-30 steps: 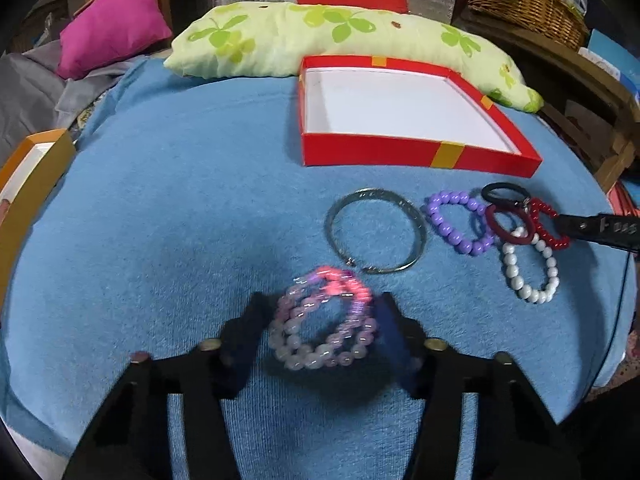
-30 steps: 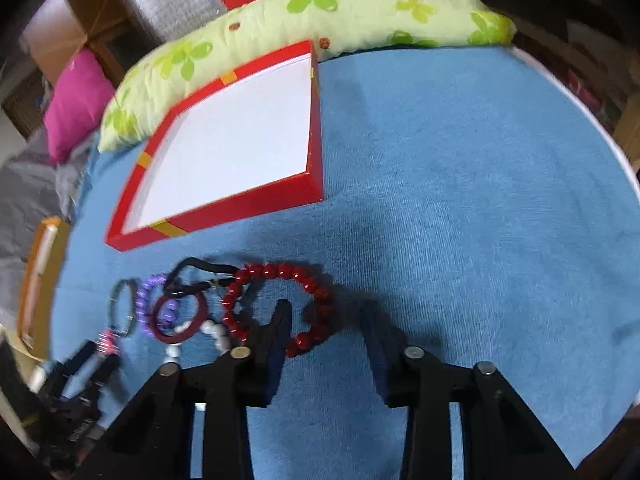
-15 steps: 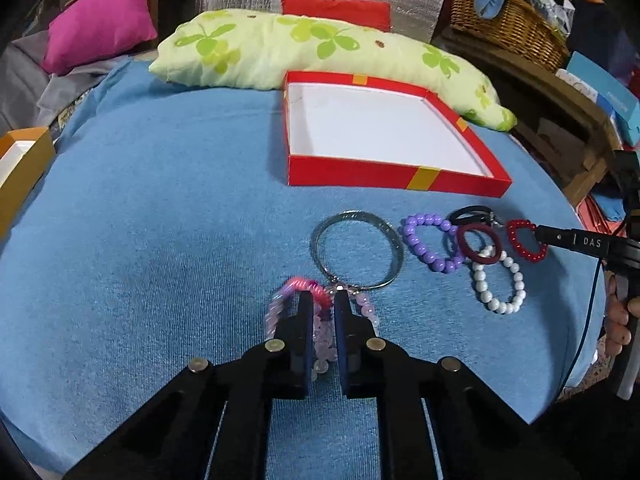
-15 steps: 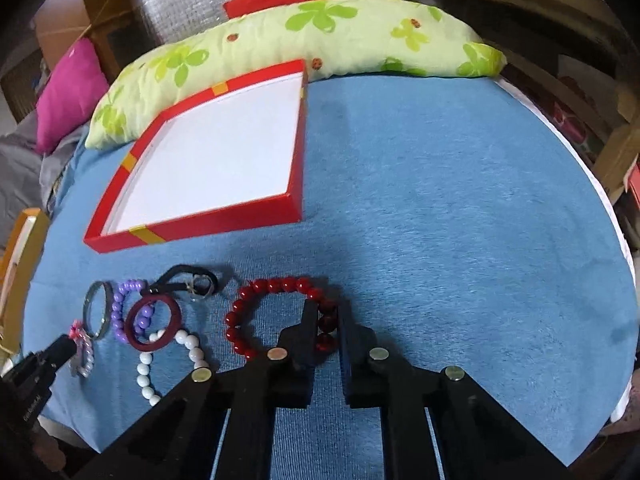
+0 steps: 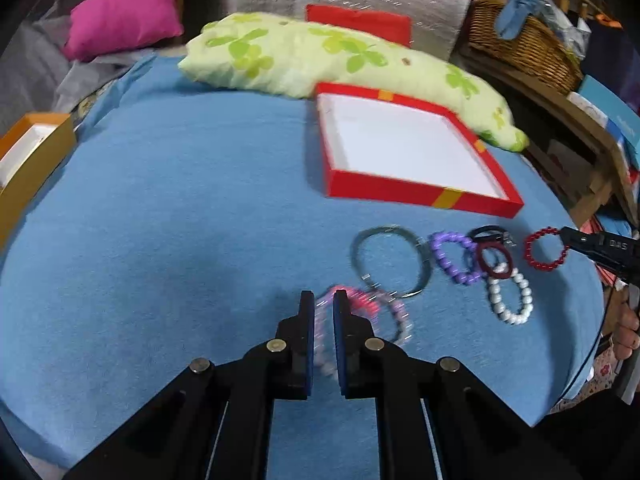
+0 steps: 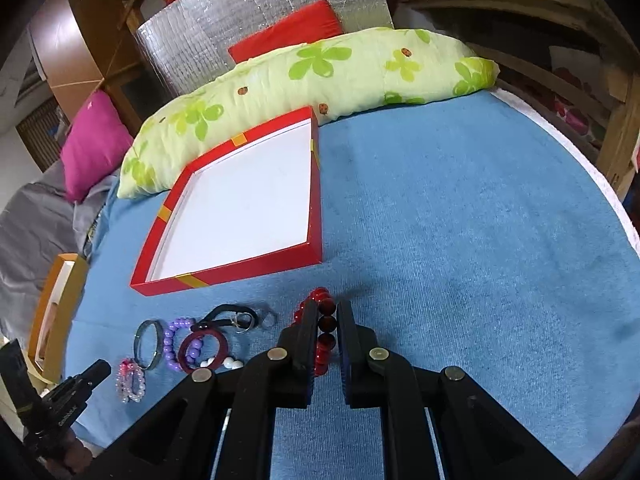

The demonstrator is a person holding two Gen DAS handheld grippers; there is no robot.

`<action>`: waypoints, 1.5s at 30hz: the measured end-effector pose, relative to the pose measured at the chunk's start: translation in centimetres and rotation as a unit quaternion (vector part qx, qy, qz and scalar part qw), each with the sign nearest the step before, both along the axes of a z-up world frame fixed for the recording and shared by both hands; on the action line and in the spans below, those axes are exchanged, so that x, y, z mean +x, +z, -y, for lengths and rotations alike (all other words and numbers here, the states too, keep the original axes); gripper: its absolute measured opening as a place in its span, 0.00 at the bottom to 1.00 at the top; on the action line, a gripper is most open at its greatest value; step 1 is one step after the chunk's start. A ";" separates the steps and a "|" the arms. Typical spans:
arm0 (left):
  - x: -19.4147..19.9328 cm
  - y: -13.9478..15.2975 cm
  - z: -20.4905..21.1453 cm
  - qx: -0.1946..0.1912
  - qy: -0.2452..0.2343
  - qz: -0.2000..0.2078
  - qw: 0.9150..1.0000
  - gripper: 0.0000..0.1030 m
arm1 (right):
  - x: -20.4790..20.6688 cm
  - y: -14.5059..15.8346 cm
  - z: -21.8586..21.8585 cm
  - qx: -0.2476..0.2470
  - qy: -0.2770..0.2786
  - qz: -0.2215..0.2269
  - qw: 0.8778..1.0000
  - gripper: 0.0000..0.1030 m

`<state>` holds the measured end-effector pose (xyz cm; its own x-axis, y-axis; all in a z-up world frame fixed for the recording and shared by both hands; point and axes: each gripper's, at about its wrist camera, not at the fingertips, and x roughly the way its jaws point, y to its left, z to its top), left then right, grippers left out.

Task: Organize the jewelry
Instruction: 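Carry both bracelets into the red-rimmed box and open both tools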

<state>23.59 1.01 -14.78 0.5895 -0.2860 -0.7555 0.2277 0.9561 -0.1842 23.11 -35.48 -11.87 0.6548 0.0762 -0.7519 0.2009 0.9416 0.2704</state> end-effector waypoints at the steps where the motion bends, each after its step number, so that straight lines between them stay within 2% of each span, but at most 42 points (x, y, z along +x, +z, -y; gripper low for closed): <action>1: 0.0 -0.2 -0.2 -0.001 0.002 -0.007 1.000 0.09 | -0.1 0.0 0.0 0.000 -0.002 0.001 1.000 0.10; 3: -0.1 -0.8 -0.9 -0.001 0.008 -0.022 1.000 0.13 | -0.3 0.0 0.1 0.002 -0.003 0.002 1.000 0.10; 5: -0.3 -1.2 -1.0 0.000 0.009 -0.031 0.999 0.32 | -0.3 0.0 0.1 0.005 -0.003 0.001 1.000 0.10; 8: -0.8 -1.4 -0.7 0.004 0.000 -0.031 1.000 0.45 | -0.1 -0.4 -0.2 0.006 0.001 -0.005 1.000 0.10; 14: -0.8 -1.9 0.8 0.049 -0.013 -0.019 0.999 0.48 | 0.0 -0.6 -1.2 0.004 0.010 -0.007 1.000 0.10; 15: -0.9 -2.0 1.3 0.066 -0.020 -0.014 0.998 0.48 | 0.1 -0.6 -1.2 0.005 0.011 -0.008 1.000 0.10; 16: -1.1 -2.1 1.7 0.083 -0.024 -0.008 0.996 0.47 | 0.1 -0.7 -1.3 0.005 0.011 -0.009 1.000 0.10; 18: -1.4 -1.9 1.9 0.093 -0.032 0.002 0.995 0.34 | 0.1 -0.7 -1.2 0.004 0.009 -0.011 1.000 0.10; 20: -1.5 -1.7 1.7 0.097 -0.036 0.010 0.995 0.13 | 0.0 -0.8 -1.1 0.008 0.005 -0.013 1.000 0.10; 22: -1.5 -1.5 1.3 0.083 -0.037 0.007 0.996 0.08 | 0.0 -0.8 -1.0 0.008 0.002 -0.013 1.000 0.10; 26: -1.6 -1.2 1.1 0.084 -0.035 0.015 0.996 0.07 | 0.0 -0.5 -1.1 0.012 0.003 -0.005 1.000 0.10; 31: -1.6 1.1 0.4 0.048 -0.020 0.049 0.997 0.07 | -0.2 0.8 -1.4 0.029 0.008 0.031 0.999 0.10; 34: -1.3 2.1 0.5 0.034 -0.024 0.056 0.998 0.07 | -0.2 1.8 -1.8 0.036 0.013 0.061 0.997 0.10; 38: 0.2 4.6 1.7 0.026 -0.037 0.081 0.996 0.07 | 0.8 2.9 -2.5 0.049 0.025 0.093 0.994 0.10; 42: 3.5 7.6 4.4 0.015 -0.049 0.119 0.992 0.07 | 2.5 3.8 -3.5 0.066 0.034 0.115 0.991 0.10; 45: 6.0 8.1 6.4 0.003 -0.057 0.129 0.990 0.07 | 4.1 4.0 -3.9 0.096 0.037 0.123 0.987 0.10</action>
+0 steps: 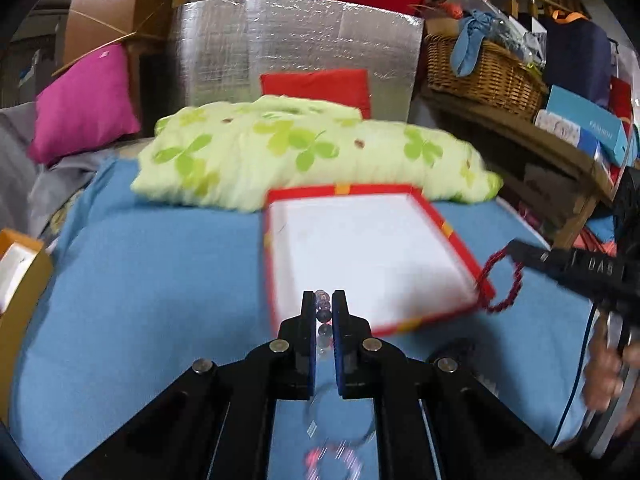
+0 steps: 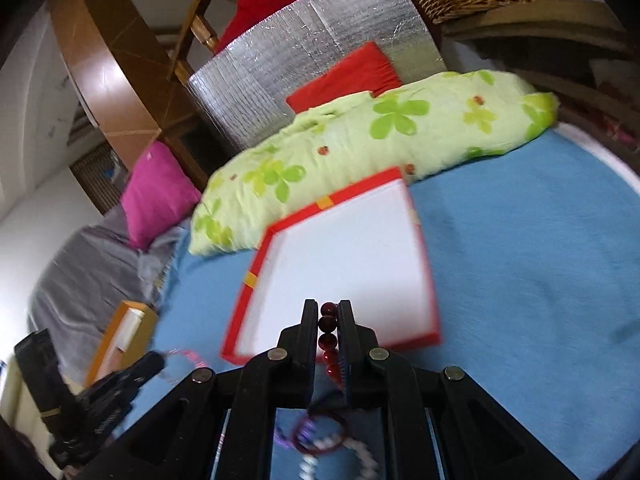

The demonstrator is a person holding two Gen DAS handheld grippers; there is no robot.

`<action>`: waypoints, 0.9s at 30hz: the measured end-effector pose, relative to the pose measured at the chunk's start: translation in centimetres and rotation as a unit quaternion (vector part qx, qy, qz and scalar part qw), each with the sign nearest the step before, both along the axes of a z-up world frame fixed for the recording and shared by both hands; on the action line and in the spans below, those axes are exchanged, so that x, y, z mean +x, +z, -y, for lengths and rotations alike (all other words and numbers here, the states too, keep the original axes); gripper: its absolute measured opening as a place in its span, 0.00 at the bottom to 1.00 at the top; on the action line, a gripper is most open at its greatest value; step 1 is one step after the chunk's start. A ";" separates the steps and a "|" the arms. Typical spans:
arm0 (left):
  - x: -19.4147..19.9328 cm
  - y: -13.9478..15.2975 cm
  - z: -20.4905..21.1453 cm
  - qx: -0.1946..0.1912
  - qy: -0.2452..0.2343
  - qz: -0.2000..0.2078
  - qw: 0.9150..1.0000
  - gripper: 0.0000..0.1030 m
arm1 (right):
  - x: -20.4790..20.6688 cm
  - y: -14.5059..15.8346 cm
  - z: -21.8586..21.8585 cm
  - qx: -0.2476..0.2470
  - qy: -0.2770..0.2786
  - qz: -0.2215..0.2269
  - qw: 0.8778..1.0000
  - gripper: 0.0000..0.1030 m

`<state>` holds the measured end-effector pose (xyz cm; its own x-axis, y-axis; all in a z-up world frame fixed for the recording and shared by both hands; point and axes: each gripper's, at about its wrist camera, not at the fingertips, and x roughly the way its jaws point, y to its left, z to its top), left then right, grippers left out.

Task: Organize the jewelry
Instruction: 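Carry both bracelets into the red-rimmed box and open both tools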

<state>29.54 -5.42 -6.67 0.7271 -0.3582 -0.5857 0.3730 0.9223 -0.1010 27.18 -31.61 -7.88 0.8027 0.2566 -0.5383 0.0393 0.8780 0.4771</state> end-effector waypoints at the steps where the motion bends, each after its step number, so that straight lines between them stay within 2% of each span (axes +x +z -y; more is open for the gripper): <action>1: 0.9 -0.1 0.6 -0.007 -0.005 -0.001 1.000 0.07 | 0.9 0.0 -0.3 0.009 0.003 0.001 1.000 0.10; 4: 2.6 -1.3 1.9 -0.019 -0.014 -0.012 1.000 0.07 | 3.3 -0.5 -1.3 0.012 0.014 -0.007 1.000 0.10; 7: 4.8 -3.1 3.1 -0.021 -0.018 -0.047 0.999 0.08 | 5.6 -1.7 -2.2 0.015 0.023 -0.028 0.999 0.10; 12: 6.8 -5.9 4.1 0.018 -0.004 -0.088 0.996 0.08 | 8.3 -4.0 -2.3 0.005 0.022 -0.065 0.998 0.12; 13: 6.9 -6.2 4.0 0.029 -0.001 -0.091 0.995 0.09 | 8.6 -4.5 -2.1 0.002 0.016 -0.075 0.997 0.13; 17: 6.1 -5.9 2.9 0.040 0.011 -0.079 0.996 0.35 | 8.9 -5.2 -0.1 0.012 -0.012 -0.100 0.995 0.15; 19: 5.7 -5.4 2.2 0.039 0.016 -0.072 0.997 0.40 | 8.4 -5.0 1.1 0.032 -0.021 -0.101 0.994 0.17; 23: 4.2 -4.8 1.2 0.066 0.029 -0.053 0.996 0.51 | 6.9 -4.1 1.8 0.027 -0.023 -0.094 0.995 0.24; 27: 2.5 -4.9 0.1 0.096 0.040 -0.051 0.993 0.52 | 5.4 -3.8 1.8 0.033 -0.006 -0.108 0.994 0.25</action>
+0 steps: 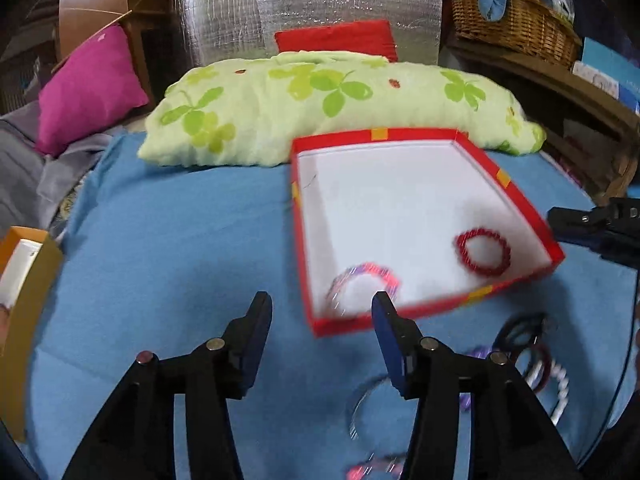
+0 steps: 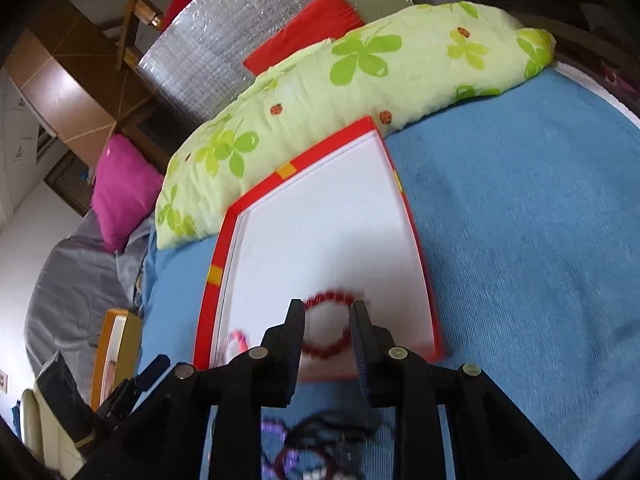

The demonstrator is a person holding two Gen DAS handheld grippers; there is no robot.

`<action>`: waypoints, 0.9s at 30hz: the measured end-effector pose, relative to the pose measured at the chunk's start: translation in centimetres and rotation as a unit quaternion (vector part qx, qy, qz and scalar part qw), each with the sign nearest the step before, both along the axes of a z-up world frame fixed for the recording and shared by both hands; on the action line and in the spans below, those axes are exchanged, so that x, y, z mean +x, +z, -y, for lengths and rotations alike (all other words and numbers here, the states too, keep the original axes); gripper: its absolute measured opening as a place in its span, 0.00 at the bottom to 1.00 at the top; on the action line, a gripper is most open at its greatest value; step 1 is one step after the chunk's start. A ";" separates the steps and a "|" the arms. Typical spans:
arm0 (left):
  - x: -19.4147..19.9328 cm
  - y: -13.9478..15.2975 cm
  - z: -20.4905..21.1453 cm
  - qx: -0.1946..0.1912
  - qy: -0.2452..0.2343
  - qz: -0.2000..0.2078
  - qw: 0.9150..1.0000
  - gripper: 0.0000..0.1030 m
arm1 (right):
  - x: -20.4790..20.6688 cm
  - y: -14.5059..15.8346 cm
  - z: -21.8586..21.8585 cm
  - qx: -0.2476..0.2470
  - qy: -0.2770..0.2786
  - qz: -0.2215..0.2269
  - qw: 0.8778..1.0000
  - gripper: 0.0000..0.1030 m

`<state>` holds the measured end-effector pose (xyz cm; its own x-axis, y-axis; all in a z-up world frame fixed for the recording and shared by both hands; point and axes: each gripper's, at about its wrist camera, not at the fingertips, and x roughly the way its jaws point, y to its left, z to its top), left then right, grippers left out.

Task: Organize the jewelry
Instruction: 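Carry both bracelets into the red-rimmed box and open both tools, then move the right tool to the black hair tie while the left tool hovers over the silver bangle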

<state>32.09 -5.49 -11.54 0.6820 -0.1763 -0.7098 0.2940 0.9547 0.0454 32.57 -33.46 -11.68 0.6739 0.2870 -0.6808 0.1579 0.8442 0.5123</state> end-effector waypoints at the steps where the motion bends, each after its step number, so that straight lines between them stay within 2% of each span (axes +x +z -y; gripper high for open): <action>1: -0.3 0.0 -0.2 0.003 0.001 -0.001 1.000 0.52 | -0.5 0.0 -0.1 -0.002 0.005 -0.005 1.000 0.25; 11: -3.7 0.2 -1.9 0.003 0.021 -0.003 1.000 0.55 | -4.9 -0.9 -0.3 0.004 0.024 -0.040 0.999 0.25; 13: -4.8 0.1 -1.9 0.007 0.027 -0.002 1.000 0.62 | -5.7 -0.9 -0.4 0.000 0.021 -0.042 0.999 0.34; 15: -5.7 -0.1 -2.0 0.006 0.029 -0.004 1.000 0.65 | -6.6 -0.7 -0.6 -0.008 0.017 -0.042 0.999 0.60; 19: -6.7 -0.7 -1.7 0.019 0.016 -0.012 1.000 0.65 | -8.2 -0.5 -1.2 -0.012 0.014 -0.030 0.999 0.61; 22: -6.5 -1.2 -1.5 0.029 0.017 -0.018 0.999 0.65 | -8.2 -0.9 -1.5 -0.015 0.015 -0.040 0.999 0.61; 25: -6.2 -1.3 -1.4 0.020 0.012 -0.027 0.999 0.65 | -7.4 -1.9 -1.5 0.002 0.015 -0.059 0.998 0.60; 27: -6.0 -1.4 -1.2 0.012 0.005 -0.034 0.999 0.65 | -6.6 -2.6 -1.5 0.022 0.013 -0.071 0.997 0.56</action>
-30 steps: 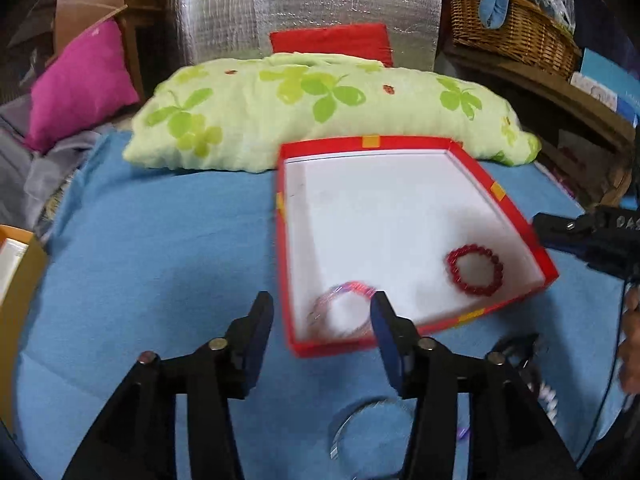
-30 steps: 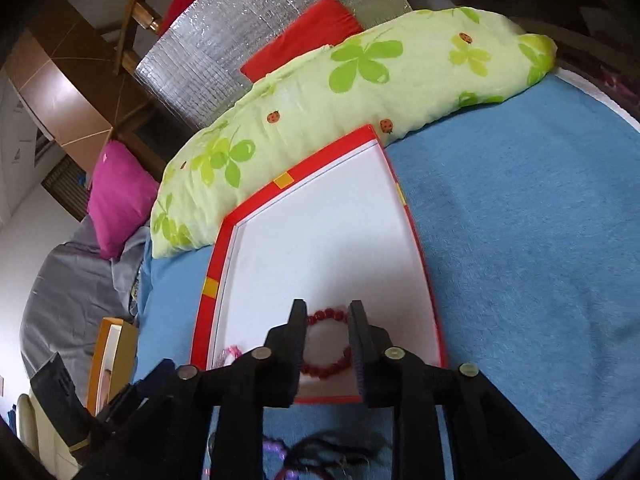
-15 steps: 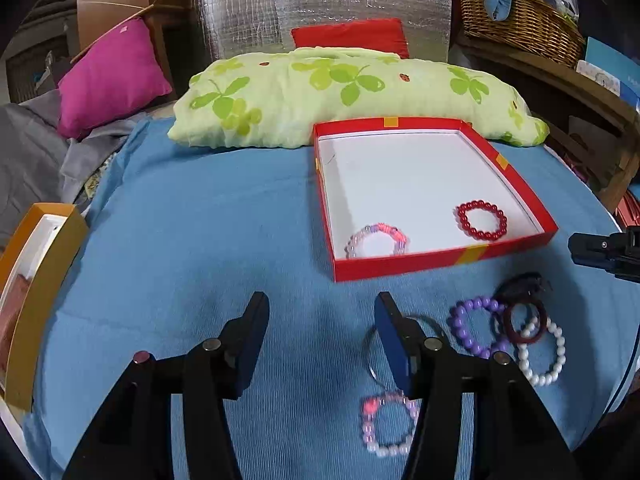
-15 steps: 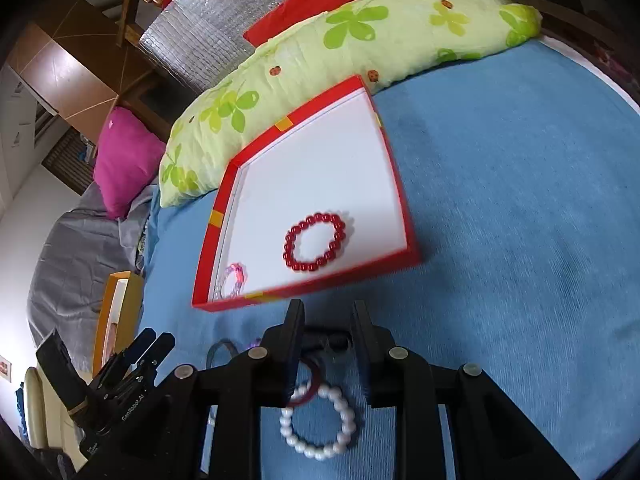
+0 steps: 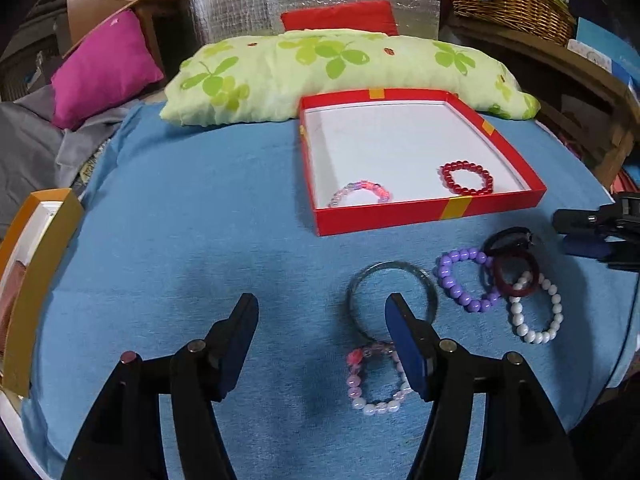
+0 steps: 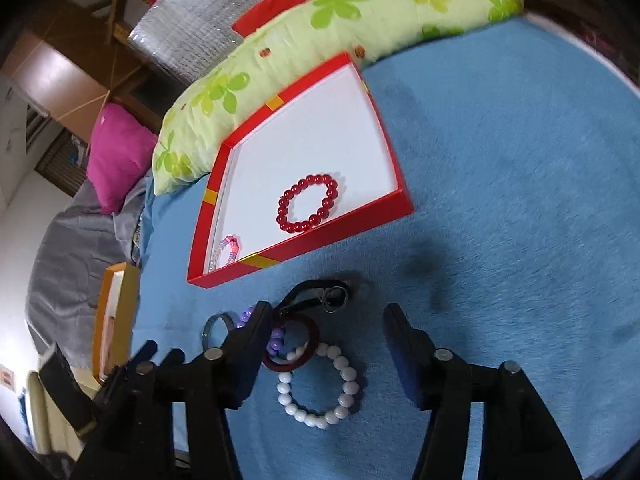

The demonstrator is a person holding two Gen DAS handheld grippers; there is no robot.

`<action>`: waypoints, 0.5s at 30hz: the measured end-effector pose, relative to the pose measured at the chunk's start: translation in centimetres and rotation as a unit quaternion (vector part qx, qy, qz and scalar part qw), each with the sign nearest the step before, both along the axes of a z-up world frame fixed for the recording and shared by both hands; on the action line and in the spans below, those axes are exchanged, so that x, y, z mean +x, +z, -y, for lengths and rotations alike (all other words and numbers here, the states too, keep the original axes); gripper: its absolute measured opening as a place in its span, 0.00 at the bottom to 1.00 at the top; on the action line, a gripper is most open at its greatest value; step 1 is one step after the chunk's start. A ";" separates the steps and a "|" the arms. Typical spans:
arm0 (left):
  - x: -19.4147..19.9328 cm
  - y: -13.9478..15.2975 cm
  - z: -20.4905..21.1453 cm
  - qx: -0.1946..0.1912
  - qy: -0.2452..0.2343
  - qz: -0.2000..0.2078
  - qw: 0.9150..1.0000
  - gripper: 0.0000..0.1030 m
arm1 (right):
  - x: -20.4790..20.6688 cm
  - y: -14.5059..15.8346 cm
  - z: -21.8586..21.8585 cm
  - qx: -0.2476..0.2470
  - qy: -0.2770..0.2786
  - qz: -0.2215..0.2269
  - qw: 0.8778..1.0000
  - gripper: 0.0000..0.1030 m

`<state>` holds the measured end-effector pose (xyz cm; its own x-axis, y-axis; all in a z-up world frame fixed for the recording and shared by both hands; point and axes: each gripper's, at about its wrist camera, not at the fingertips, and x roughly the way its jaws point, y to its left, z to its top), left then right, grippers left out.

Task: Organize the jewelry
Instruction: 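Move the right tool to the black hair tie while the left tool hovers over the silver bangle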

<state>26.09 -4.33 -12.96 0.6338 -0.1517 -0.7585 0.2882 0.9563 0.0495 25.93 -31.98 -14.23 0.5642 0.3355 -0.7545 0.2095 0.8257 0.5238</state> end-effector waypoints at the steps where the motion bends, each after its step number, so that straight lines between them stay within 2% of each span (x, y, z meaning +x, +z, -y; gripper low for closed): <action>1: 0.1 -0.1 0.1 -0.003 -0.004 -0.005 1.000 0.66 | 0.3 -0.3 0.0 0.003 -0.002 -0.006 1.000 0.56; 5: 0.1 -0.6 0.9 -0.019 -0.030 -0.030 0.999 0.68 | 1.5 -1.5 -0.1 0.022 -0.016 -0.030 0.999 0.46; 8: -0.1 -0.9 1.6 -0.016 -0.043 -0.037 0.998 0.70 | 2.4 -2.4 0.0 0.039 -0.030 -0.048 0.998 0.38; 11: -0.2 -1.1 2.2 -0.010 -0.053 -0.041 0.998 0.72 | 2.8 -2.8 0.1 0.058 -0.046 -0.049 0.996 0.34; 14: 0.2 -1.6 2.3 -0.006 -0.053 -0.049 0.997 0.74 | 3.2 -3.0 -0.1 0.056 -0.053 -0.054 0.996 0.18; 15: 0.4 -1.8 2.4 -0.005 -0.049 -0.054 0.997 0.74 | 3.2 -3.0 -0.1 0.052 -0.054 -0.055 0.996 0.16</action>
